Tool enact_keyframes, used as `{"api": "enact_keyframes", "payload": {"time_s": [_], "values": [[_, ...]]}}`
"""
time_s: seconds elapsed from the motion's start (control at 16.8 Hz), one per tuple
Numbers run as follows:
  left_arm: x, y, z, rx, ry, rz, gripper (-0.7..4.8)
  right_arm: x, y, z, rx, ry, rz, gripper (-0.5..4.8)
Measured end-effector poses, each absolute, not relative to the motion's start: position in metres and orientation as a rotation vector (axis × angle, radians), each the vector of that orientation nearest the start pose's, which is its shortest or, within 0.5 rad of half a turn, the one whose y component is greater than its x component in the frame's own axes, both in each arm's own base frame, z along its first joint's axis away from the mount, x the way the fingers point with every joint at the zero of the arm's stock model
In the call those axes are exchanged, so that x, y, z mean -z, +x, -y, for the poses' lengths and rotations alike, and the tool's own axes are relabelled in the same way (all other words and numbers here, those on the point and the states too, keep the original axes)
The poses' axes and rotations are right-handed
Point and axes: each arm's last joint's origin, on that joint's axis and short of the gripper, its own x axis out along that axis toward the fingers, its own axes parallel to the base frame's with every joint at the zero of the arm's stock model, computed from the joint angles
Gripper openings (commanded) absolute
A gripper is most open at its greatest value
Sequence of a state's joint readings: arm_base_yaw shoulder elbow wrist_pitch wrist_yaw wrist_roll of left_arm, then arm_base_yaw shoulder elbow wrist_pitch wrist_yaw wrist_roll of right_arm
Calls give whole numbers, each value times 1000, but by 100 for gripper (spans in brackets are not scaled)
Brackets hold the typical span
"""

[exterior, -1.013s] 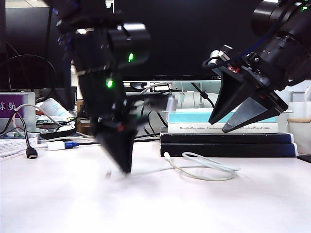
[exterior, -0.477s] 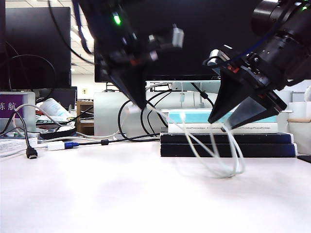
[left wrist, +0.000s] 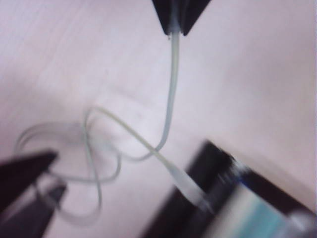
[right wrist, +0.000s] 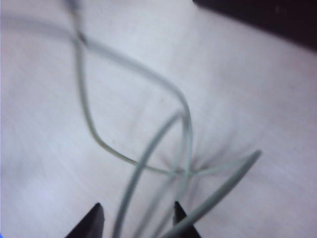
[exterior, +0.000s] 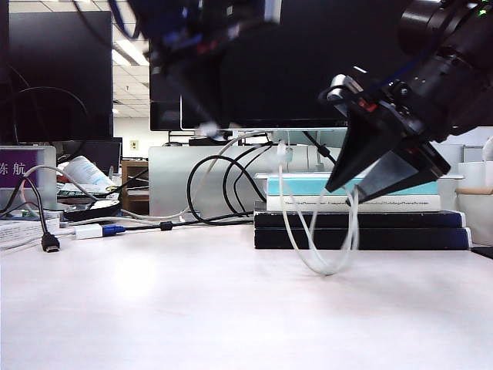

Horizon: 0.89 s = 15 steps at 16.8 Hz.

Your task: Unfold the white charging cable into a straight cable.

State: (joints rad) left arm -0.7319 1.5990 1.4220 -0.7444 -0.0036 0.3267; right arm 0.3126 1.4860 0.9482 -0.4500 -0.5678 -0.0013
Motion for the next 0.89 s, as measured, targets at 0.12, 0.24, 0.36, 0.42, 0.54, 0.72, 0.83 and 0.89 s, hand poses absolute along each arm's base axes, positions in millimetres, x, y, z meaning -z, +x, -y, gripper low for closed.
{"api": "enact_keyframes", "payload": {"time_s": [0.12,0.24,0.36,0.42,0.54,0.72,0.83,0.89], "values": [[-326,252,226,822,629,-716,-6,-214,269,-103,-773,104,-1031,181],[-349,252,226,820,616,-659,-6,-213,269,-101,-740,77,-1042,181],[-370,250,224,819,604,-615,-6,-212,269,-101,-714,59,-1041,181],[-380,249,223,820,599,-600,-6,-212,270,-100,-694,44,-1039,181],[-401,246,221,817,586,-562,-6,-211,270,-99,-665,26,-1037,181],[-418,240,215,818,589,-554,-6,-211,272,-98,-596,-17,-1027,181],[-430,233,209,821,600,-556,-6,-211,272,-97,-576,-27,-1023,181],[-439,228,205,818,596,-541,-6,-211,272,-97,-576,-27,-1022,181]]}}
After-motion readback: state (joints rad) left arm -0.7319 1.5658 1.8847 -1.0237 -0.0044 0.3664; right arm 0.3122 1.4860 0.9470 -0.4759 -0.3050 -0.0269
